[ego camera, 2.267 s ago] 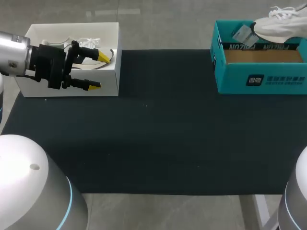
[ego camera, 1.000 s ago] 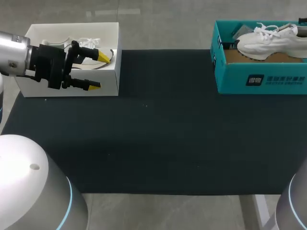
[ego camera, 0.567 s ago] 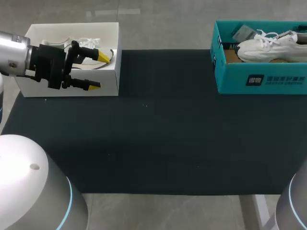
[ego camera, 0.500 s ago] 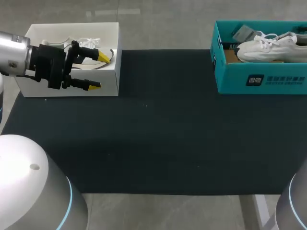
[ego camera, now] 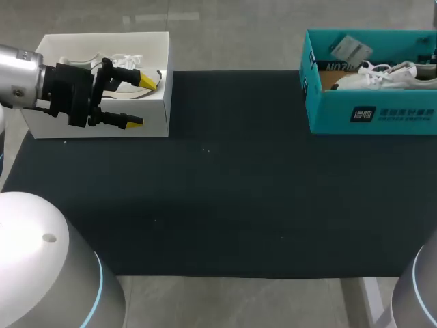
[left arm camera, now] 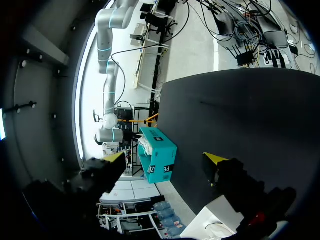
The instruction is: Take the shoe out of the shoebox, open the shoe tongue, remove and reinsert the insole, then place the shoe into the shoebox
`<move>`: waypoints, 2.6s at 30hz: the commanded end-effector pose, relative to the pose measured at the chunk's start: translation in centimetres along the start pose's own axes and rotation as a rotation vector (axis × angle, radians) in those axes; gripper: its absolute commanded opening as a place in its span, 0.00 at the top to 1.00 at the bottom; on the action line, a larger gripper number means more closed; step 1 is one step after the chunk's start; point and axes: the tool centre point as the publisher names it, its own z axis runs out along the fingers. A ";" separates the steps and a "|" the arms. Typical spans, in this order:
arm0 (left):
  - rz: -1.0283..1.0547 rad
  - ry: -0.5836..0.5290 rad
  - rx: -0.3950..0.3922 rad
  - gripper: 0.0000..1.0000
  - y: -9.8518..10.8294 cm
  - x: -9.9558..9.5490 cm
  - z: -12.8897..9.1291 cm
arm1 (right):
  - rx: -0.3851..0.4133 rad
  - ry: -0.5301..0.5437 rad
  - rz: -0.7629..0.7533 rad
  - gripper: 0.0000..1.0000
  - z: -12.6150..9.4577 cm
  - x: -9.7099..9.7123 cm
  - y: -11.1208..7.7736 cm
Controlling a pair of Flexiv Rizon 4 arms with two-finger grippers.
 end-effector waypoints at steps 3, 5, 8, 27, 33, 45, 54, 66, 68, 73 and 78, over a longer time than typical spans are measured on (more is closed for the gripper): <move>0.000 0.004 0.000 0.00 0.0 0.0 0.1 | 0.035 -0.005 0.000 1.00 2.3 0.7 0.3; 0.000 0.004 0.000 0.00 0.0 0.0 0.1 | 0.048 -0.006 0.003 1.00 2.9 0.7 0.2; 0.000 0.004 0.000 0.00 0.0 0.0 0.1 | 0.055 -0.003 0.014 1.00 3.4 0.8 0.2; 0.000 0.004 0.000 0.00 0.0 0.0 0.1 | 0.052 0.002 0.018 0.52 2.0 0.3 -0.3; 0.000 0.004 0.000 0.00 0.0 0.0 0.1 | -0.017 0.034 0.030 0.20 -2.1 -0.6 -0.6; 0.000 0.004 0.000 0.00 0.0 0.0 0.1 | -0.168 0.238 0.045 0.09 -10.8 1.2 -1.8; 0.000 0.004 0.000 0.00 0.0 0.0 0.1 | -0.157 0.301 -0.026 0.00 -13.9 4.2 -4.8; 0.000 0.004 0.000 0.00 0.0 0.0 0.1 | -0.186 0.392 -0.103 0.00 -15.3 6.6 -9.5; 0.000 0.004 0.000 0.00 0.0 0.0 0.1 | -0.186 0.392 -0.103 0.00 -15.3 6.6 -9.5; 0.000 0.004 0.000 0.00 0.0 0.0 0.1 | -0.186 0.392 -0.103 0.00 -15.3 6.6 -9.5; 0.000 0.004 0.000 0.00 0.0 0.0 0.1 | -0.184 0.380 -0.171 0.00 -15.8 6.9 -9.9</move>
